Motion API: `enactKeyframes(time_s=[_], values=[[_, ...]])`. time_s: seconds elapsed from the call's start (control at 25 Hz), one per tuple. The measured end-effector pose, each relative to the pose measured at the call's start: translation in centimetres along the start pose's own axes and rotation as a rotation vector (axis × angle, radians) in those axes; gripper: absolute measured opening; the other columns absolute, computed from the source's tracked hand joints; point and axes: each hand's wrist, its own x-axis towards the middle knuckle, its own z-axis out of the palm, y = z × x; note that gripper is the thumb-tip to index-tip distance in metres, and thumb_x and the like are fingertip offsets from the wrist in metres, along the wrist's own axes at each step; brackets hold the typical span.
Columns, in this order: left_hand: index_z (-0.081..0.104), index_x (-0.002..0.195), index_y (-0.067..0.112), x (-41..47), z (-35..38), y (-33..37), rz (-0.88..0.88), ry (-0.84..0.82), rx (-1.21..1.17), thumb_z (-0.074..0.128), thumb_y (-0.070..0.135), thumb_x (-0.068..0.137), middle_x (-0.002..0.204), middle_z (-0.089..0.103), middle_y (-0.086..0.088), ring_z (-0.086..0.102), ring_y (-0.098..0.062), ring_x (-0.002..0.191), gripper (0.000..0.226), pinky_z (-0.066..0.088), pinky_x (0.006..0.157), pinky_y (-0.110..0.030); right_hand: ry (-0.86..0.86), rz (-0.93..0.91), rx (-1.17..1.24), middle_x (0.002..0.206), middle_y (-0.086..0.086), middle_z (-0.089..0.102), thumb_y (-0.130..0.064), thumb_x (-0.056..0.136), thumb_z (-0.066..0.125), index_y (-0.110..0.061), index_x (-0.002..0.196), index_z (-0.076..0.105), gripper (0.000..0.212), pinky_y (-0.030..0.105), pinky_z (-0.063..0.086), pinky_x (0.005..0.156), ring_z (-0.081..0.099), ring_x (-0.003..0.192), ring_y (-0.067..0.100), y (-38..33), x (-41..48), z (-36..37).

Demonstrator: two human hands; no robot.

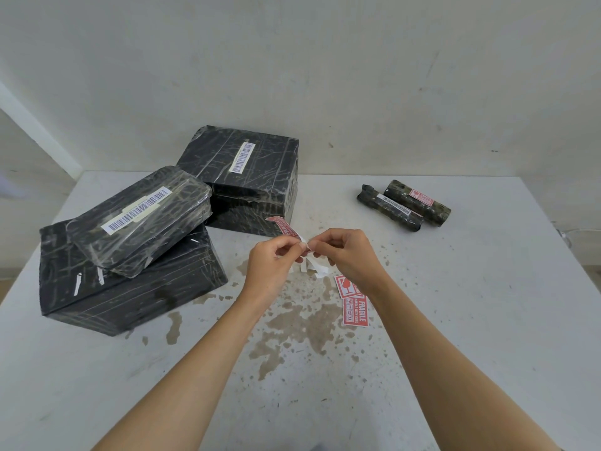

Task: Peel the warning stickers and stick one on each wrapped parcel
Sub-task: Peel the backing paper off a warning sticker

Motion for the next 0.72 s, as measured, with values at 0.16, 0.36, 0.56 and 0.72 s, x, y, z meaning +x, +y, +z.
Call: enactKeyframes(time_s=[0.16, 0.36, 0.56, 0.72], values=[[0.073, 0.085, 0.014, 0.03, -0.01, -0.07, -0.004, 0.0, -0.019, 0.062, 0.019, 0.089, 0.078, 0.073, 0.001, 0.067, -0.006, 0.07, 0.013, 0.046, 0.062, -0.011, 0.005, 0.006, 0.001, 0.061, -0.006, 0.065, -0.01, 0.087, 0.066, -0.002, 0.086, 0.073, 0.011, 0.015, 0.04, 0.053, 0.049, 0.049, 0.001, 0.13, 0.12, 0.11], [0.074, 0.087, 0.014, 0.03, 0.01, -0.16, -0.005, -0.002, -0.018, 0.062, 0.02, 0.09, 0.079, 0.073, 0.004, 0.067, -0.005, 0.07, 0.013, 0.045, 0.061, -0.01, 0.007, -0.019, -0.001, 0.069, 0.002, 0.068, -0.008, 0.087, 0.065, 0.003, 0.088, 0.071, 0.012, 0.008, 0.041, 0.054, 0.057, 0.053, -0.004, -0.25, -0.2, 0.18], [0.073, 0.086, 0.014, 0.04, 0.08, -0.03, -0.015, -0.016, -0.043, 0.062, 0.02, 0.09, 0.078, 0.072, 0.002, 0.066, -0.006, 0.072, 0.013, 0.045, 0.061, -0.011, 0.002, -0.007, -0.004, 0.061, -0.009, 0.066, -0.01, 0.087, 0.066, -0.001, 0.087, 0.072, 0.011, 0.013, 0.04, 0.052, 0.05, 0.049, 0.0, 0.08, -0.06, 0.0], [0.072, 0.086, 0.013, 0.02, 0.12, 0.03, -0.037, -0.029, -0.069, 0.061, 0.019, 0.09, 0.079, 0.073, 0.001, 0.067, -0.008, 0.073, 0.014, 0.047, 0.061, -0.015, 0.012, -0.012, -0.01, 0.067, 0.001, 0.064, -0.014, 0.088, 0.065, -0.004, 0.088, 0.073, 0.012, 0.015, 0.041, 0.054, 0.048, 0.05, 0.0, 0.26, -0.04, 0.01]])
